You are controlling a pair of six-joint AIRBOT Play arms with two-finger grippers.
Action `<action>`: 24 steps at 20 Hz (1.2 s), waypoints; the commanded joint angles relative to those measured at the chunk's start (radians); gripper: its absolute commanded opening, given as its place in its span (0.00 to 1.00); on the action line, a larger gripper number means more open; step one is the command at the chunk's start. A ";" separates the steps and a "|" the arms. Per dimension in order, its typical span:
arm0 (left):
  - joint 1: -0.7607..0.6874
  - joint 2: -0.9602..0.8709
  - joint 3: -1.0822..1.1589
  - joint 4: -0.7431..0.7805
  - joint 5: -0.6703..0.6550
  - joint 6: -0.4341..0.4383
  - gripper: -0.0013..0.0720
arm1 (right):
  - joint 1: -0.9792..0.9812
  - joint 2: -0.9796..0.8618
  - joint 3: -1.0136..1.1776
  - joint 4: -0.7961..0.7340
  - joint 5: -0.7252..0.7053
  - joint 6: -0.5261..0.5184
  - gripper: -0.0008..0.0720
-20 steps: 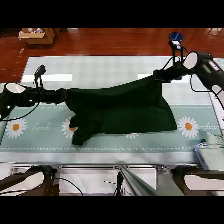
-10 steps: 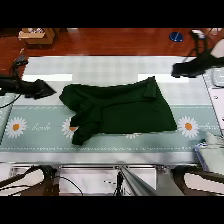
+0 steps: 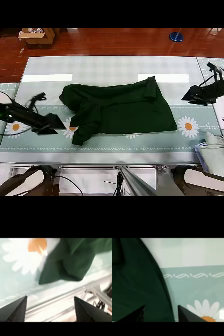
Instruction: Fold the shirts.
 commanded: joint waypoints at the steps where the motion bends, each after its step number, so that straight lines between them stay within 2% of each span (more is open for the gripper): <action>1: -0.096 0.008 -0.107 -0.073 0.098 -0.004 1.00 | -0.035 0.001 -0.044 0.092 -0.008 -0.051 0.69; 7: -0.318 -0.026 -0.107 -0.106 0.289 -0.040 1.00 | -0.035 0.001 -0.044 0.093 0.008 -0.051 0.69; 12: -0.377 -0.109 -0.106 -0.163 0.395 -0.050 1.00 | -0.035 0.001 -0.044 0.122 0.024 -0.051 0.69; 13: -0.378 -0.122 -0.105 -0.189 0.410 -0.054 0.85 | -0.035 0.001 -0.044 0.122 0.030 -0.051 0.69; 14: -0.378 -0.134 -0.103 -0.212 0.415 -0.056 0.46 | -0.035 0.001 -0.044 0.122 0.037 -0.051 0.69; 15: -0.378 -0.139 -0.101 -0.219 0.414 -0.056 0.16 | -0.035 0.001 -0.044 0.122 0.047 -0.051 0.69; 16: -0.378 -0.138 -0.101 -0.219 0.406 -0.051 0.07 | -0.035 0.001 -0.044 0.111 0.061 -0.051 0.69; 19: -0.374 -0.136 -0.101 -0.219 0.355 -0.036 0.07 | -0.045 0.001 -0.054 0.008 0.101 -0.039 0.71; 20: -0.374 -0.135 -0.101 -0.219 0.343 -0.026 0.07 | -0.066 0.001 -0.072 0.020 0.110 -0.039 0.80; 24: -0.374 -0.130 -0.101 -0.219 0.335 -0.010 0.07 | -0.161 0.001 -0.195 0.069 0.126 -0.060 0.82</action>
